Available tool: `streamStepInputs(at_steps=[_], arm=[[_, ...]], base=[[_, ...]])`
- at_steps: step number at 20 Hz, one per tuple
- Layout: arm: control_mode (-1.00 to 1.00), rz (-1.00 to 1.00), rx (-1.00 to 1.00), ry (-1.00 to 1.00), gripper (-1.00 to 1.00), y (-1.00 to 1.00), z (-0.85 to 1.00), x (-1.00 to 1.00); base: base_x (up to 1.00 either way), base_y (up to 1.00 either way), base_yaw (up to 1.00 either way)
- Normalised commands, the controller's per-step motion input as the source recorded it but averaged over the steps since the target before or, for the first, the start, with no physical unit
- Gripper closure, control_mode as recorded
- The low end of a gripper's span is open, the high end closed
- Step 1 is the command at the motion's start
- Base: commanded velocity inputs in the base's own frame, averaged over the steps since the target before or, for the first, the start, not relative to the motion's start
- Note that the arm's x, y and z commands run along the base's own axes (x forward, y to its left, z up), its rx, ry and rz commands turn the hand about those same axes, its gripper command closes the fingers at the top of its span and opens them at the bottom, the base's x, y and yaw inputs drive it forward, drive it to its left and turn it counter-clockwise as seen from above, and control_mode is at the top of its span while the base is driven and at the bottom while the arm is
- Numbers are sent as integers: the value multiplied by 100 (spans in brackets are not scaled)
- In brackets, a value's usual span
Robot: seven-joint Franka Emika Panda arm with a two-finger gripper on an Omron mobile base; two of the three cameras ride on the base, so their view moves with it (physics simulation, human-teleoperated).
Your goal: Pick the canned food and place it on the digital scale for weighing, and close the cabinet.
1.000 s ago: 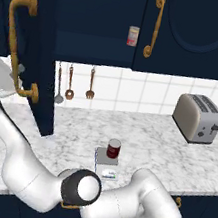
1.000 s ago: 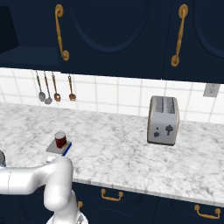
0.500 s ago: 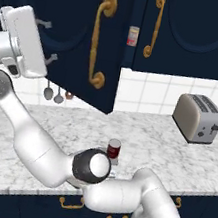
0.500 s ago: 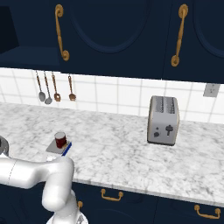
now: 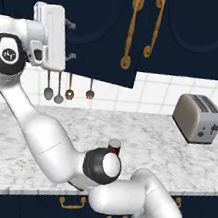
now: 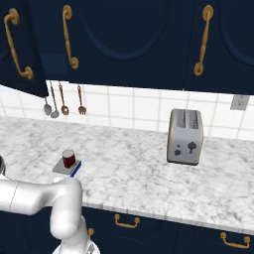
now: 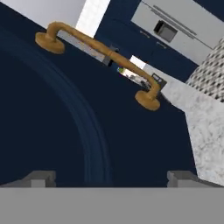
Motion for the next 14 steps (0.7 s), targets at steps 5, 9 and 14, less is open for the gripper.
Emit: streamStepInputs(at_steps=[5,9,14], arm=[[-100,29,9,30,-100,-100,-100,100],[-100,35,11,12,-100,-100,-64,100],[-100,35,20,0,-100,-88,5,100]], base=[[0,0,0],[0,0,0],[0,0,0]])
